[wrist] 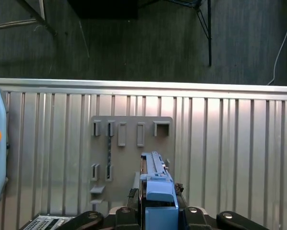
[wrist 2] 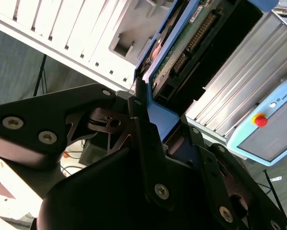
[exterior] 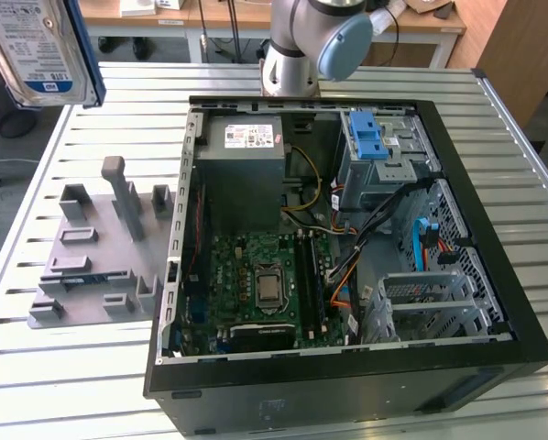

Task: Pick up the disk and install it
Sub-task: 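Pick up the disk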

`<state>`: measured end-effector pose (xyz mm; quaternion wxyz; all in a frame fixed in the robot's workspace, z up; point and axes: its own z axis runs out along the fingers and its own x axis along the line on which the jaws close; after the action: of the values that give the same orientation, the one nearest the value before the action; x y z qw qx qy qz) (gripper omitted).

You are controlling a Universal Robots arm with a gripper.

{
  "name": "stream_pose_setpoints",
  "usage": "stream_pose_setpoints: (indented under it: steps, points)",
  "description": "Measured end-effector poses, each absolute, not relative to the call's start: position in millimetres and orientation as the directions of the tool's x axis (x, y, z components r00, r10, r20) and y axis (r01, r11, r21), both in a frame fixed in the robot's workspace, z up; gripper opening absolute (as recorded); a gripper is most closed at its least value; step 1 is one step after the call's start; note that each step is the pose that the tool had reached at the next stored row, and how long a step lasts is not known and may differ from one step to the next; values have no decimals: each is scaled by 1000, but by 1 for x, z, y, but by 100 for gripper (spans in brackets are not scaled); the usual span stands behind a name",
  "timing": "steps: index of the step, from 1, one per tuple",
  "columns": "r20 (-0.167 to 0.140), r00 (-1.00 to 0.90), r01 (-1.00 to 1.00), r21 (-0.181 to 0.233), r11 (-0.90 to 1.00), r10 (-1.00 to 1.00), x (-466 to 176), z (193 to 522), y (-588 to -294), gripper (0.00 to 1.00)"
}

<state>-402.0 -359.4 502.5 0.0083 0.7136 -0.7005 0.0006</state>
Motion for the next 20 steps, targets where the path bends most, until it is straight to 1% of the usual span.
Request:
stream_pose_setpoints:
  steps: [20]
  points:
    - [12, 19, -1000, 11, -18, -1000, -362, 502, -376, 36]
